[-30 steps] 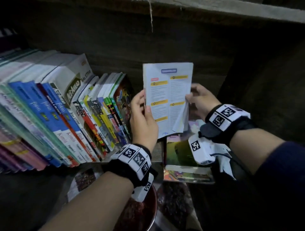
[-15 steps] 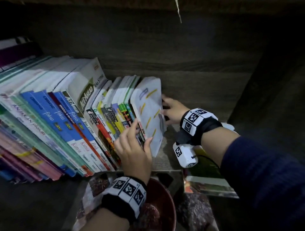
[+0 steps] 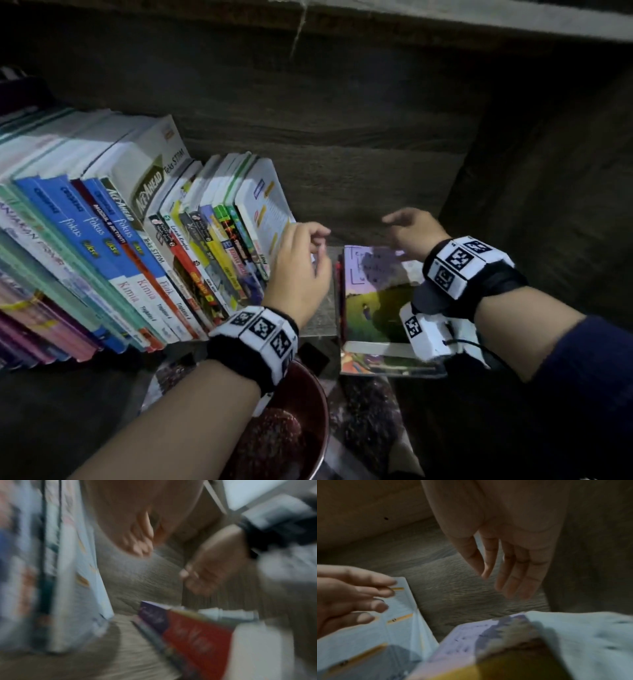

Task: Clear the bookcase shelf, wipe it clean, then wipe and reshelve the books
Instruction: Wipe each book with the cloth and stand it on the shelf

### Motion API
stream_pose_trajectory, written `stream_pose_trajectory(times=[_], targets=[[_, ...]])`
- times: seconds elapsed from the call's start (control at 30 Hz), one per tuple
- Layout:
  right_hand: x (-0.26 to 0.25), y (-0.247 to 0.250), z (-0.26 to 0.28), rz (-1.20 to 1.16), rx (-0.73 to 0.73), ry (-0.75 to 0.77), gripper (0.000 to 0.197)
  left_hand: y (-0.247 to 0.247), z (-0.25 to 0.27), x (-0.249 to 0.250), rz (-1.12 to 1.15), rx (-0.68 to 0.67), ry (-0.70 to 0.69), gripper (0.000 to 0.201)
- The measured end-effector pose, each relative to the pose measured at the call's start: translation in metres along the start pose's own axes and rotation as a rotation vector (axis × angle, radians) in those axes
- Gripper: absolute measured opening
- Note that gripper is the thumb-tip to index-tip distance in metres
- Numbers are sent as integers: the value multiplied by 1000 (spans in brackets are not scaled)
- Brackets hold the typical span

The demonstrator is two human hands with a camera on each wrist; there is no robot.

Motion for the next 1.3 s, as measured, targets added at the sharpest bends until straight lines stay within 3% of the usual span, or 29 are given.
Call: stream_pose_trajectory(times=[0.07,0.13,0.2,0.33,0.53,0.67,0.77,0.9,0.97,1.1,1.3], targets=[[21,19,10,149,46,-47,12,-19,-9,-5,124,-128,260,22],[44,28,20,312,51,-111,23,-40,-8,-17,189,-277,495,22],[64,28,28,464,35,-132,35,-58,-1,-27,236,-420,580,23],[89,14,35,581,-25,-215,52,-72,10,-42,-30,-600,472,53],[104,4,33,665,-38,-201,60,-70,7,-49,48,-605,526,62],[102,3,36,711,48,-151,53,-71,6,-51,44,-617,543,65],[88,14,42,670,152,-101,60,-72,9,-50,29,-626,537,64],[57,32,56,581,207,86,63,-74,15,-53,25,-646,552,63],[49,23,61,658,86,160,60,-77,19,-55,14,-688,564,64],[65,-18,49,717,-330,254,62,-79,23,-52,5,-756,617,59],[58,-27,15,913,-357,255,60,-76,24,-47,11,-729,661,55]])
Point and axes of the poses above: each hand's wrist, its own z-axis away from the middle knuckle, its own y-axis out of the back of the hand, x = y × z, the point moved 3 cm from there along -z, towards the middle knuckle, and after that the axes turned 6 degrees about z, right-handed, at the moved point
